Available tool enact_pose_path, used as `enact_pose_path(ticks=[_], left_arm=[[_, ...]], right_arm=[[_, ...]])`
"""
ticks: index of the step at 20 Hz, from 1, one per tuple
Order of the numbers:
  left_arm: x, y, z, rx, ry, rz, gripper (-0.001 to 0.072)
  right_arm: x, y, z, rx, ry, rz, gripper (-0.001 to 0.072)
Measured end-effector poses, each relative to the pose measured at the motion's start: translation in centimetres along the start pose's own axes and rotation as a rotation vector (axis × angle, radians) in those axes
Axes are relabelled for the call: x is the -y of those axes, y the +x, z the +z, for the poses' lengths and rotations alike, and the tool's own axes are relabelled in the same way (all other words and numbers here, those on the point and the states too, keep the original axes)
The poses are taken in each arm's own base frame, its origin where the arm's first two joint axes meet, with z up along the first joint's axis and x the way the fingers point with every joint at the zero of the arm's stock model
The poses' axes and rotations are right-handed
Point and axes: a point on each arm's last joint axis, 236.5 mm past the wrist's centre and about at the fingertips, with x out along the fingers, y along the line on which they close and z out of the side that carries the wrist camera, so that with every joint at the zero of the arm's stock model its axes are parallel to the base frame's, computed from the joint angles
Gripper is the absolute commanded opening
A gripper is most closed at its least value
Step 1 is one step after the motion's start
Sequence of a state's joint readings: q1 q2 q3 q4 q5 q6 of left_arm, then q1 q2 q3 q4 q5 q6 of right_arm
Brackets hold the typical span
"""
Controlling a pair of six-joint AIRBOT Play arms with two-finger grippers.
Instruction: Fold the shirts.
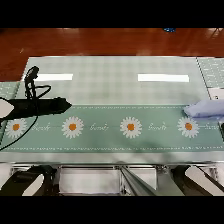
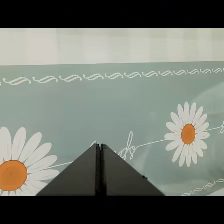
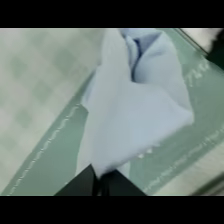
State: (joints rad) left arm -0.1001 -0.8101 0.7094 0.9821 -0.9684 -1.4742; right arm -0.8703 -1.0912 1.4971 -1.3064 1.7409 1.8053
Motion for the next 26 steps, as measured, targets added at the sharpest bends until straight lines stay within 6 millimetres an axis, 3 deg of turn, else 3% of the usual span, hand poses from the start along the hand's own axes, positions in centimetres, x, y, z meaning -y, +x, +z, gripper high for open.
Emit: enact_pose_path(ticks=[1,2,3,4,6,8,9,11,12,14,15,17,19,20,22,24,26], left_arm=[[0.0,0.0,0.0,0.000,0.000,0.000,0.0024],[0.0,0.0,0.0,-0.001,0.000,0.000,0.0024],[0.0,0.0,0.0,-0.002,-0.001,0.000,0.0023],[0.0,0.1,-0.1,-0.005,0.001,0.000,0.0024],[0.5,0.6,-0.6,-0.025,0.023,-0.009,0.0024],[1.1,1.4,-1.3,-0.057,0.051,-0.018,0.0024],[1.3,1.9,-1.5,-0.064,0.059,-0.019,0.0024],[1.1,2.5,-0.7,-0.055,0.064,-0.009,0.0023],[1.0,2.4,0.6,-0.029,0.063,-0.003,0.0022],[1.1,1.2,4.8,0.056,0.074,0.008,0.0022],[1.5,0.2,7.5,0.107,0.086,0.008,0.0022],[3.3,-2.5,13.2,0.207,0.133,0.003,0.0022],[6.1,-4.9,17.6,0.276,0.193,-0.024,0.0022],[7.4,-5.5,18.7,0.285,0.217,-0.036,0.0022],[9.4,-5.2,18.9,0.261,0.250,-0.062,0.0023],[8.9,-2.3,16.7,0.174,0.261,-0.039,0.0023],[5.9,0.9,13.8,0.075,0.246,0.037,0.0023]], right_arm=[[2.7,0.5,-1.0,-0.016,0.046,-0.060,0.0020],[5.2,1.0,-2.1,-0.035,0.084,-0.117,0.0112],[8.1,1.7,-3.7,-0.065,0.124,-0.189,0.0349],[10.8,2.3,-5.2,-0.099,0.156,-0.263,0.0415],[14.7,3.9,-9.0,-0.184,0.206,-0.382,0.0415],[16.7,5.2,-10.8,-0.220,0.206,-0.450,0.0415],[17.6,5.5,-11.2,-0.221,0.200,-0.486,0.0414],[18.0,5.7,-10.0,-0.170,0.169,-0.506,0.0367],[17.6,5.5,-8.6,-0.121,0.149,-0.497,0.0267],[14.4,4.9,-3.9,0.029,0.077,-0.403,0.0029],[11.5,4.8,-1.5,0.106,0.032,-0.314,0.0019],[2.5,4.3,2.5,0.237,-0.112,-0.057,0.0019],[-8.6,3.4,3.3,0.307,-0.294,0.225,0.0019],[-13.7,3.2,2.1,0.305,-0.388,0.337,0.0019],[-20.9,4.8,-2.4,0.237,-0.580,0.447,0.0019],[-24.0,8.7,-7.8,0.126,-0.780,0.400,0.0019],[-23.9,13.1,-11.7,0.029,-0.941,0.258,0.0019]])
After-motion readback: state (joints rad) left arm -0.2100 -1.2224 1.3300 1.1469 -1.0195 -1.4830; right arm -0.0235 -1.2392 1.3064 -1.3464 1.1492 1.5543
